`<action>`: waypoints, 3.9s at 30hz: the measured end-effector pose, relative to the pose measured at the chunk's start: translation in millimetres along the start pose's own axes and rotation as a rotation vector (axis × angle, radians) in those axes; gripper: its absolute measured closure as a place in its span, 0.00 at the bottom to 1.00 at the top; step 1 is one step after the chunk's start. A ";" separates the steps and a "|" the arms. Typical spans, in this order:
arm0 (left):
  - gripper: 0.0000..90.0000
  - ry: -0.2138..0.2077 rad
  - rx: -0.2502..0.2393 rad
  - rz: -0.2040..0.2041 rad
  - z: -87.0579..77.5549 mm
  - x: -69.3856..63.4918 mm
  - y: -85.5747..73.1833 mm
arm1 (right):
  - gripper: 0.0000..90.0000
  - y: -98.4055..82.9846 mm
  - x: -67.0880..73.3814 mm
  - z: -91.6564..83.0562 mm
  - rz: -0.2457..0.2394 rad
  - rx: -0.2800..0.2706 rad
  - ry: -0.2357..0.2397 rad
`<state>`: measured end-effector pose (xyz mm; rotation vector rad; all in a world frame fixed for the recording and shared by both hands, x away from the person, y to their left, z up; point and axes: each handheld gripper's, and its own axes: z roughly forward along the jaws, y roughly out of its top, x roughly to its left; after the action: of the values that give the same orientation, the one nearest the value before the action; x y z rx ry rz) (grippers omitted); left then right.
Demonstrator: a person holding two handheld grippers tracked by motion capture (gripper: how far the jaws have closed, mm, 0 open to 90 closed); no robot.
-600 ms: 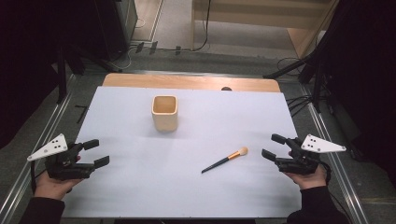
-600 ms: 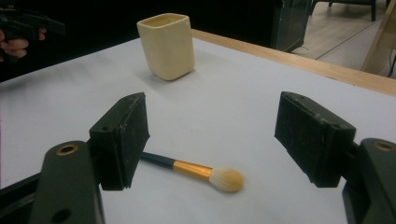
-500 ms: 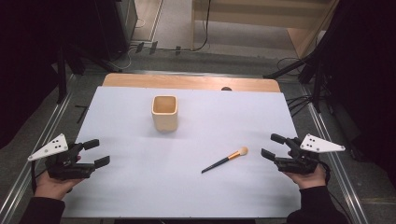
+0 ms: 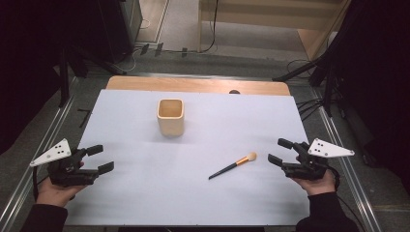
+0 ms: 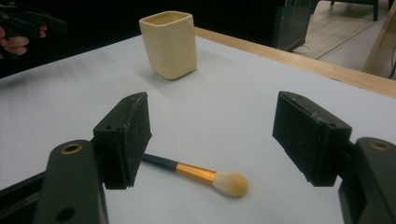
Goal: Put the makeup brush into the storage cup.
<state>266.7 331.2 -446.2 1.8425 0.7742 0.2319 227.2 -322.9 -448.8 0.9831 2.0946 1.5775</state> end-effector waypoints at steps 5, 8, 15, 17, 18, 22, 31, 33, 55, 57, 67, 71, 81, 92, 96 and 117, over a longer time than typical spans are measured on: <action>0.20 0.001 0.001 0.001 -0.1 0.1 -0.3 | 0.32 -0.3 -0.3 -0.4 0.001 0.001 -0.002; 0.20 0.002 0.004 0.002 0.4 0.1 -0.6 | 0.32 0.1 -0.1 -0.5 0.002 -0.004 0.000; 0.20 0.004 0.001 0.003 0.2 0.8 -0.3 | 0.32 -0.1 0.4 0.0 -0.002 0.000 0.009; 0.20 0.004 0.000 -0.001 0.7 0.7 0.0 | 0.32 -0.3 0.5 0.0 0.000 -0.002 0.017; 0.20 0.004 0.000 -0.001 0.7 0.7 0.0 | 0.32 -0.4 0.5 0.0 0.001 -0.001 0.017; 0.20 -0.001 0.000 0.007 0.6 -1.1 0.4 | 0.33 -0.4 0.8 0.0 -0.001 -0.002 0.017; 0.20 -0.002 -0.001 0.008 1.2 -0.5 1.3 | 0.33 -0.2 1.3 -2.8 -0.007 -0.009 0.011; 0.20 -0.001 0.002 0.015 1.3 -1.5 2.3 | 0.34 0.0 1.4 -2.8 -0.016 -0.011 0.027; 0.20 -0.010 -0.006 0.018 3.0 -1.4 4.0 | 0.32 16.9 7.6 30.7 -0.045 0.000 0.050; 0.20 -0.008 -0.004 0.018 3.3 -1.6 4.0 | 0.32 18.7 9.0 36.1 -0.050 0.005 0.058; 0.20 -0.009 -0.004 0.021 3.8 -1.8 4.4 | 0.32 27.9 14.6 66.1 -0.066 0.018 0.093; 0.20 -0.009 -0.006 0.022 3.9 -1.8 4.6 | 0.32 31.6 15.5 74.9 -0.070 0.013 0.095; 0.20 -0.010 -0.004 0.023 4.0 -1.7 4.8 | 0.32 40.2 15.8 94.4 -0.069 0.007 0.101; 0.20 -0.012 -0.009 0.023 3.3 -1.3 5.0 | 0.33 51.2 16.9 125.4 -0.077 -0.011 0.119; 0.20 -0.010 -0.012 0.019 3.0 -0.3 4.9 | 0.33 50.6 17.6 133.4 -0.078 -0.017 0.123; 0.20 -0.016 -0.008 0.016 5.8 0.2 5.4 | 0.34 82.3 13.1 139.5 -0.265 0.226 0.301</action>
<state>272.0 325.7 -443.8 1.8419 0.7464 0.2301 332.9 -204.2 -415.5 0.5241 2.5298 1.4491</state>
